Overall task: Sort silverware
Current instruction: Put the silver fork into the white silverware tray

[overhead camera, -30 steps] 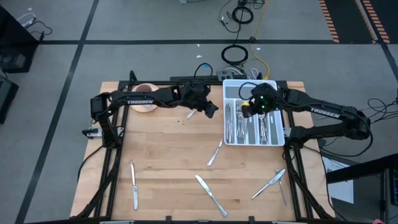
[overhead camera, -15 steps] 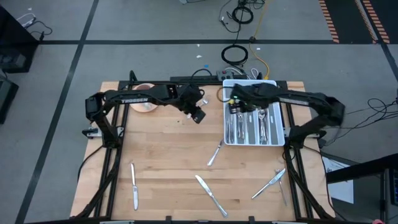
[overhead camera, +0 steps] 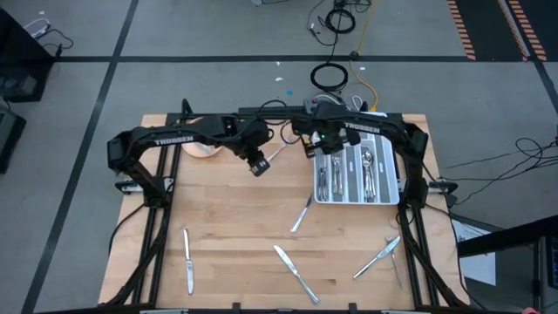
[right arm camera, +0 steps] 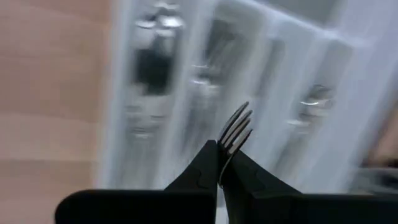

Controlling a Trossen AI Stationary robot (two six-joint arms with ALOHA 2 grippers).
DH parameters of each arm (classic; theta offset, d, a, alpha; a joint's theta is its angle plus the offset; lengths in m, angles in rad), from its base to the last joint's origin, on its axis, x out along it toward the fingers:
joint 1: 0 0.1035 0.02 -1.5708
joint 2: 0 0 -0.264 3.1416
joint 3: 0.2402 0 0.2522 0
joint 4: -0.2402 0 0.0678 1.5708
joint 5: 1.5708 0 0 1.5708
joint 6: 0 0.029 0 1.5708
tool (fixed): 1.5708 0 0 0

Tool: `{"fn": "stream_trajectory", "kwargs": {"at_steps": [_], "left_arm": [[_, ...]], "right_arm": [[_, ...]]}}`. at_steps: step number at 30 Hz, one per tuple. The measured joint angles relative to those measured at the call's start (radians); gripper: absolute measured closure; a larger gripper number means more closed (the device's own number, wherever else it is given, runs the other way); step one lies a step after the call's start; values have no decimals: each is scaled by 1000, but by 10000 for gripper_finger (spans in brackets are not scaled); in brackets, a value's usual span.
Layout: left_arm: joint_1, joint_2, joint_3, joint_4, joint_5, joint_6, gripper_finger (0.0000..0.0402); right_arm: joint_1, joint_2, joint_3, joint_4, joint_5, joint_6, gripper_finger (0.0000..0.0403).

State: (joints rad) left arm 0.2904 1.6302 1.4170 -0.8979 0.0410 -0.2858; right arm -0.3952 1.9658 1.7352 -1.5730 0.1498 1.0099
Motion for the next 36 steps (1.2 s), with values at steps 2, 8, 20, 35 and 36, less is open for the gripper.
{"fn": "stream_trajectory", "kwargs": {"at_steps": [2, 8, 20, 35, 36], "left_arm": [[-2, -16, 0, -45, -16, 22, 308], [-11, -72, 0, -165, -93, 118, 308], [-11, -104, 0, -174, -155, 193, 308], [-11, -104, 0, -165, -155, 244, 308], [-11, -104, 0, -165, -155, 244, 308]], "right_arm": [[-8, 0, 18, 12, -70, 13, 403], [-26, 17, 39, 3, -49, 97, 403], [-35, 116, 39, 2, 41, 177, 403], [-62, 249, 38, 33, 66, 213, 403], [-65, 248, 38, 31, 78, 221, 403]]}}
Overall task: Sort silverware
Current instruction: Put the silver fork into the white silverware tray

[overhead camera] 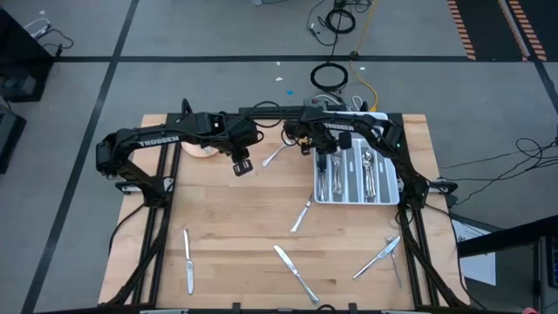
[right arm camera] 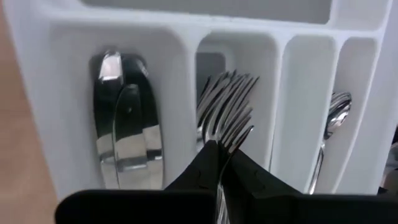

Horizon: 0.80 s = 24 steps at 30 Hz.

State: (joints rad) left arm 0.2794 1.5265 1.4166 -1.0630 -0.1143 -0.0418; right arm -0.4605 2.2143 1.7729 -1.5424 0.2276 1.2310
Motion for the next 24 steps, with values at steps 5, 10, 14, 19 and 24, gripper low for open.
{"fn": "stream_trajectory", "kwargs": {"at_steps": [5, 10, 14, 19, 24], "left_arm": [[1, 0, 0, -1, 0, 5, 308], [1, 0, 0, -1, 0, 30, 308], [1, 0, 0, 0, 0, 31, 308], [1, 0, 0, 7, 0, 31, 308], [1, 0, 0, 7, 0, 31, 308]], "right_arm": [[-23, 0, 0, -1, 5, 3, 403], [-24, 0, 0, 1, 10, -29, 399], [-23, 0, 0, -3, 16, -60, 387], [-22, 0, 0, -12, 16, -57, 360], [-14, 0, 0, -11, 15, -63, 321]]}}
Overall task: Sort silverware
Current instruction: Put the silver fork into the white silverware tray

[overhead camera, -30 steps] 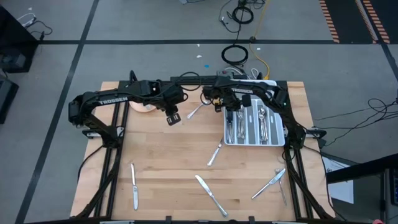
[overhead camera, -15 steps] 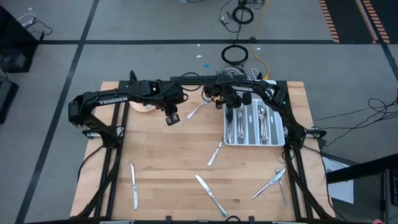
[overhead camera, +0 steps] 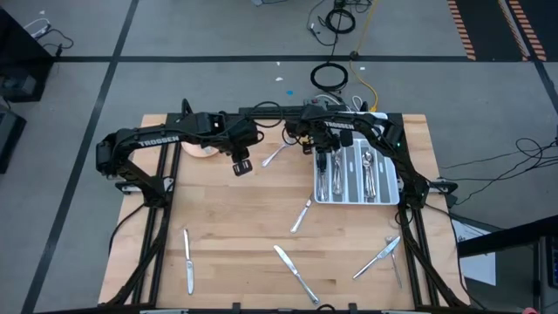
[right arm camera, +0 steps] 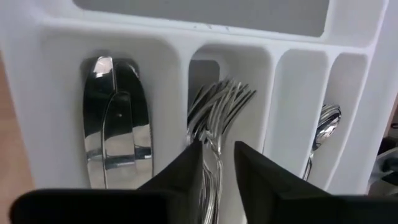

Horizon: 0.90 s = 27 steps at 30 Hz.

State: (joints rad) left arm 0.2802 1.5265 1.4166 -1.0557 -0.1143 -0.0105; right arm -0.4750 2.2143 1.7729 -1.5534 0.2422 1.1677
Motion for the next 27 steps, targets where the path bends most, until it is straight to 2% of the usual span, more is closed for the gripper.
{"fn": "stream_trajectory", "kwargs": {"at_steps": [7, 12, 19, 23, 27], "left_arm": [[0, 0, 0, 0, 0, -4, 308], [0, 0, 0, -1, -2, -1, 308], [0, 0, 0, -28, -24, 1, 308], [0, 0, 0, -45, -37, 1, 308], [0, 0, 0, -62, -55, 1, 308]], "right_arm": [[30, -17, 0, 24, 2, -87, 282], [75, -86, 0, 19, 106, -155, 274], [105, -181, 0, 8, 232, -296, 314], [103, -182, -11, 31, 202, -370, 339], [102, -183, -98, 98, 139, -393, 347]]}}
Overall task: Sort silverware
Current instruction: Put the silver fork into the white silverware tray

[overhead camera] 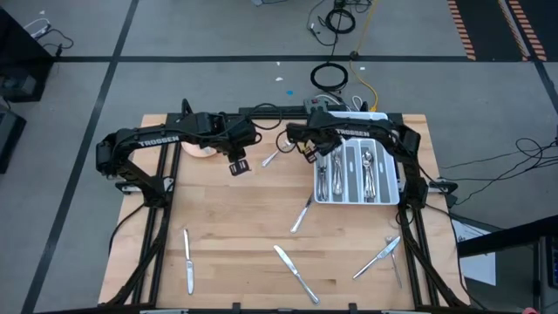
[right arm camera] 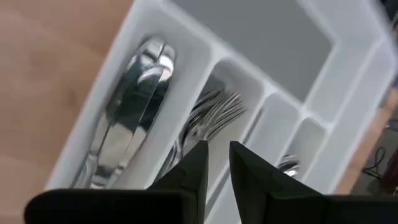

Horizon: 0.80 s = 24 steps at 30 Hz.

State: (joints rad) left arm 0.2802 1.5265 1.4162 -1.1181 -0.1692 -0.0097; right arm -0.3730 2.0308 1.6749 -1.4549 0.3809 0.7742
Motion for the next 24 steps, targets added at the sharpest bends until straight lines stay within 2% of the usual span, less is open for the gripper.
{"fn": "stream_trajectory", "kwargs": {"at_steps": [4, 9, 19, 24], "left_arm": [[0, 0, 0, -4, -4, 0, 308], [1, 0, 0, 0, -5, 3, 308], [2, 0, 0, 13, -5, 19, 308], [2, 0, 0, 13, -5, 17, 308]], "right_arm": [[0, -6, -110, 75, -68, -2, 344], [1, -23, -203, 135, -91, 22, 343], [-6, -26, -301, 287, -139, 11, 385], [-13, -30, -313, 302, -168, 19, 401]]}}
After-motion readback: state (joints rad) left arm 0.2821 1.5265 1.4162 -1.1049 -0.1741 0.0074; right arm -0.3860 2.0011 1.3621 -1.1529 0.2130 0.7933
